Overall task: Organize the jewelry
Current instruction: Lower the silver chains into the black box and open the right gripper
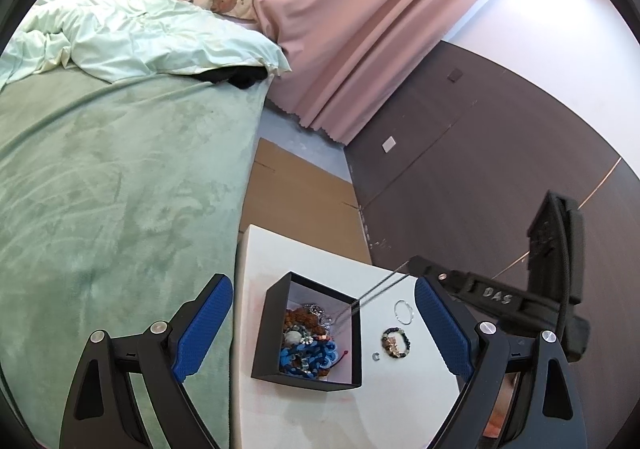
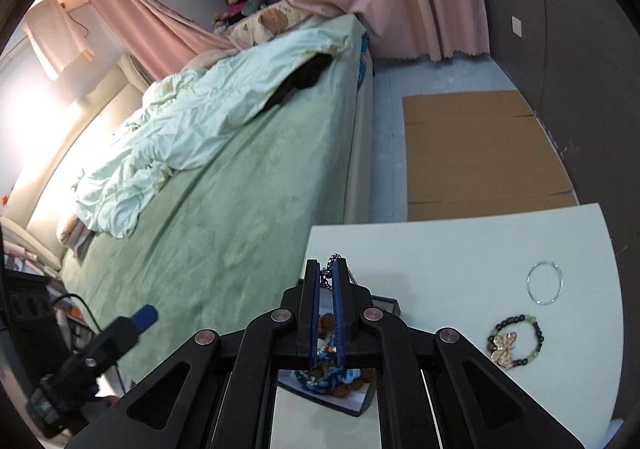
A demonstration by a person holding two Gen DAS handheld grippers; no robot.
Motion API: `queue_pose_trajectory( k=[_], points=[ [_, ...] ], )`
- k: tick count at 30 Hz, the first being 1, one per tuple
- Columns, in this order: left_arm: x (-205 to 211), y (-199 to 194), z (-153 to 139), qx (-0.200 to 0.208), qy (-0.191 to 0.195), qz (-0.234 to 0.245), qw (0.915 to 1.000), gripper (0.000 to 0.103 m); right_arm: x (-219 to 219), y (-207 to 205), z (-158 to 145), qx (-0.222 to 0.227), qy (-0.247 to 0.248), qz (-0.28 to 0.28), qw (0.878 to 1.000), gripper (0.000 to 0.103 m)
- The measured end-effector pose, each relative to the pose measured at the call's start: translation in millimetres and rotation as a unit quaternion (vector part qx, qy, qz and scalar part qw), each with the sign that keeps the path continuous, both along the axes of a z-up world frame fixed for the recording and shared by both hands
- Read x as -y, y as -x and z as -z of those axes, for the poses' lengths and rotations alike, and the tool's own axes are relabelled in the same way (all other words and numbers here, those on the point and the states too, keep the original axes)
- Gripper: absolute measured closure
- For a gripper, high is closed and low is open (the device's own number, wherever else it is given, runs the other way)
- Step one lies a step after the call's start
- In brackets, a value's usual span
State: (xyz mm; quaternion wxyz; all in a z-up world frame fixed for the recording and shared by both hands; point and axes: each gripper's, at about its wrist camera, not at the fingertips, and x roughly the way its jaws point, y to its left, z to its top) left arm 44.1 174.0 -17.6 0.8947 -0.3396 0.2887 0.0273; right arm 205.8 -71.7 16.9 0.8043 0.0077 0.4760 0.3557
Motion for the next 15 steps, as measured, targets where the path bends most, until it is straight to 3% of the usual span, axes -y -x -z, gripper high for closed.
queue_pose_trajectory(
  k=[3, 5, 6, 7, 15],
  points=[
    [1.5, -1.3, 0.2, -0.002, -0.008, -0.002, 1.0000, 0.010, 3.3, -3.9, 11.2, -0.018, 0.024, 0.003, 1.000, 0.093],
    [4.0, -3.4, 1.0, -0.005, -0.013, 0.000, 0.9999, 0.010, 9.3, -5.9, 13.3, -0.026, 0.025, 0.001, 0.999, 0.075],
    [6.3, -4.5, 1.3, -0.006, -0.015, 0.001, 0.9999, 0.010, 15.4, -6.1, 12.5, -0.025, 0.025, 0.004, 0.999, 0.055],
    [8.2, -6.0, 1.9, -0.008, -0.017, 0.003, 0.9998, 0.010, 23.7, -5.8, 9.0, -0.017, 0.023, 0.010, 1.000, 0.042],
    [39.4, -21.3, 4.1, -0.028, -0.054, 0.027, 0.9978, 0.010, 95.9, -5.7, -10.3, -0.015, -0.029, 0.031, 0.999, 0.039]
  ],
)
